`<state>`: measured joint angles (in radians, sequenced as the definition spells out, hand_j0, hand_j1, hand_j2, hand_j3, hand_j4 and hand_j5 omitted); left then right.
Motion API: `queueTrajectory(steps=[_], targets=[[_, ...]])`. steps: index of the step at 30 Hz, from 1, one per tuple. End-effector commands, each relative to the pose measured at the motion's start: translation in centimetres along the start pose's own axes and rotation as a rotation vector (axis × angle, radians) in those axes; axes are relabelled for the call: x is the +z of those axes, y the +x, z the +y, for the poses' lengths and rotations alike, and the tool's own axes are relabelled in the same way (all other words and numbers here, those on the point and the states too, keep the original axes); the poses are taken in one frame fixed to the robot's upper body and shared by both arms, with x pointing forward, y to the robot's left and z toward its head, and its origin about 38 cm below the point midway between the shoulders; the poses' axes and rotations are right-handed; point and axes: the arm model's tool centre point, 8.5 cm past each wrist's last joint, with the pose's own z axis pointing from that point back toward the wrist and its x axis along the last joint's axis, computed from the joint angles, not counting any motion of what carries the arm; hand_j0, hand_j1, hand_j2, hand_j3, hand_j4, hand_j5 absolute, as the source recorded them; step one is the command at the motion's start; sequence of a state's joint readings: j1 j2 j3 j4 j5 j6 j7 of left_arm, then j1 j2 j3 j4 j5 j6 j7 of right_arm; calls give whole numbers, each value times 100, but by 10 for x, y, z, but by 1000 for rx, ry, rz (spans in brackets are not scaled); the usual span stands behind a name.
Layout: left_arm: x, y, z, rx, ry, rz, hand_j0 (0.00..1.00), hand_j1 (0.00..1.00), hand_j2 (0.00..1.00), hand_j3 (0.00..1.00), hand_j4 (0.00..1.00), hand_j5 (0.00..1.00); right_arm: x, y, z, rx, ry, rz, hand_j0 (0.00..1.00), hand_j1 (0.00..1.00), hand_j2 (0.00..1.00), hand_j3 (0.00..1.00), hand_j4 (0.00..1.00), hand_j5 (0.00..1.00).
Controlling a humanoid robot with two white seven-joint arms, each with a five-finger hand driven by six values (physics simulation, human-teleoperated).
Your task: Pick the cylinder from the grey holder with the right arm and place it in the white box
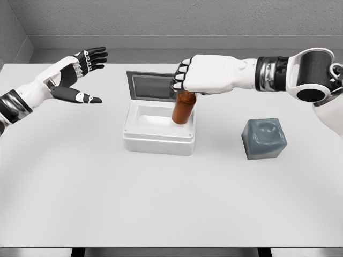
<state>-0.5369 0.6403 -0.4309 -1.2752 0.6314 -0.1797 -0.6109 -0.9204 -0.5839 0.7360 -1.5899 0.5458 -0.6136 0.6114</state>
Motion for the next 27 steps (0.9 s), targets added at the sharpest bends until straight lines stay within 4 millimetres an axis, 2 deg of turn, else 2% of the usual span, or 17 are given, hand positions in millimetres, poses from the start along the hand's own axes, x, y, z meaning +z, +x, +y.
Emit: queueTrajectory(steps=[1, 7, 9, 11, 13, 15, 17, 19, 22, 23, 25, 27], targets=[[-3, -1, -3, 9, -4, -5, 100, 100, 100, 100, 100, 100, -3, 1, -2, -1, -7, -3, 99, 99, 99, 99, 99, 99], [-4, -4, -1, 15, 2, 2, 100, 100, 100, 100, 100, 100, -1, -1, -4, 0, -17, 5, 99, 99, 99, 99, 99, 99], [-10, -4, -3, 15, -9, 4, 100, 100, 100, 100, 100, 100, 4, -1, -4, -3, -16, 6, 99, 99, 99, 99, 99, 99], [-17, -4, -3, 22, -10, -4, 100, 100, 100, 100, 100, 100, 32, 1, -8, 40, -9, 36, 99, 99, 99, 99, 99, 99], [-25, -7, -8, 35, -17, -7, 100, 100, 100, 100, 100, 100, 59, 3, -3, 32, -25, 76, 99, 99, 99, 99, 99, 99], [-33, -10, -9, 46, -19, -4, 100, 100, 100, 100, 100, 100, 88, -4, 4, 18, -17, 139, 100, 100, 100, 100, 100, 100], [-38, -11, -9, 57, -14, -7, 100, 100, 100, 100, 100, 100, 126, -12, 6, -38, -57, 203, 100, 100, 100, 100, 100, 100], [-42, -10, -10, 60, -15, -13, 100, 100, 100, 100, 100, 100, 152, -16, 9, -77, -80, 248, 100, 100, 100, 100, 100, 100], [-45, -8, -10, 61, -16, -19, 100, 100, 100, 100, 100, 100, 184, -15, 22, -178, -170, 296, 100, 100, 100, 100, 100, 100], [-47, -6, -10, 59, -18, -27, 100, 100, 100, 100, 100, 100, 191, -12, 32, -227, -190, 302, 100, 100, 100, 100, 100, 100], [-50, -3, -10, 54, -23, -31, 100, 100, 100, 100, 100, 100, 201, -3, 48, -337, -255, 287, 100, 100, 100, 100, 100, 100], [-56, -3, -14, 60, -32, -34, 100, 100, 100, 100, 100, 100, 199, 1, 64, -415, -288, 273, 100, 100, 100, 100, 100, 100]])
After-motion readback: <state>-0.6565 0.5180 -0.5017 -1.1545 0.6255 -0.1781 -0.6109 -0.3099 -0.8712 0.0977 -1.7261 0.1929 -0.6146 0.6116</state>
